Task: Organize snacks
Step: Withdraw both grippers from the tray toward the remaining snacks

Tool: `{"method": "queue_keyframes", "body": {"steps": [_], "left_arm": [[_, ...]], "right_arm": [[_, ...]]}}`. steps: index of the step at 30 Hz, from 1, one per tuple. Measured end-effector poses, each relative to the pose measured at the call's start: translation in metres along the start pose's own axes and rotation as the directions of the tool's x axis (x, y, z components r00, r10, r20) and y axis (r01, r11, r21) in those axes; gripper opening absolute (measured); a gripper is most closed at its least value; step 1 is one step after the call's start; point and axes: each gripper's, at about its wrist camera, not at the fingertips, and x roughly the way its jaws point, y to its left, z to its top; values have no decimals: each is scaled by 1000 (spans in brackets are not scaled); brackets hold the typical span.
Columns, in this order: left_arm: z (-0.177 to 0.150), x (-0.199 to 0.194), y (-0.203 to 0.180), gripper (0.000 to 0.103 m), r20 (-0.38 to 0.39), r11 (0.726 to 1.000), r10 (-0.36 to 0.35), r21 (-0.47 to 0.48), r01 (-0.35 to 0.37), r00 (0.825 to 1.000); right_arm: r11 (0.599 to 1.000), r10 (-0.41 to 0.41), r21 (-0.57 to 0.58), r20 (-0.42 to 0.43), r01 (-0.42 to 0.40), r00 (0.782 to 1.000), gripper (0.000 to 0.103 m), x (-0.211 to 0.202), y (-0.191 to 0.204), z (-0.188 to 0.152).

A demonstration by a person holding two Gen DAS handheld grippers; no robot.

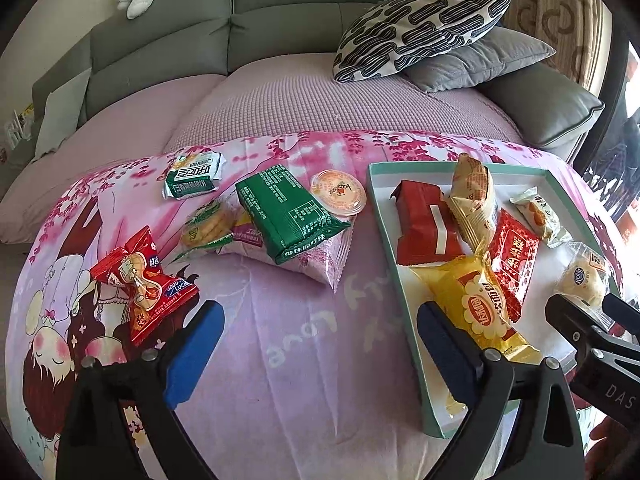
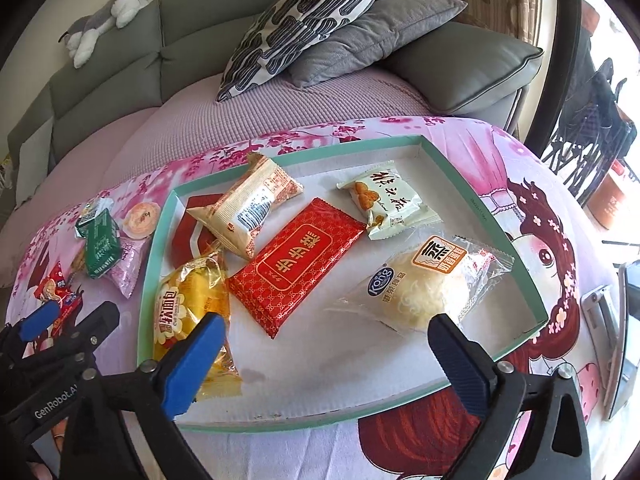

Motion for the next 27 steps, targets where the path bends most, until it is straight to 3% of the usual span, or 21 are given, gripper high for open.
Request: {"method": "queue_keyframes", "body": {"steps": [9, 16, 22, 27], "left_arm": [[-4, -8, 1, 97, 35, 999, 32, -14, -32, 999], [-3, -16, 5, 97, 80, 990, 141, -36, -139, 987], [-2, -21, 10, 97, 88, 991, 130, -51, -126, 988], [-2, -20, 15, 97, 51, 992, 107, -66, -103, 993]], "right_arm": [[999, -40, -5, 34, 41, 999, 103, -7, -1, -1], [999, -51, -14, 71, 52, 996, 103, -14, 4, 1], [999, -37, -20, 107, 39, 994, 103, -21, 14, -1], [993, -97, -52, 135, 105, 986, 103, -25, 22, -4]]}}
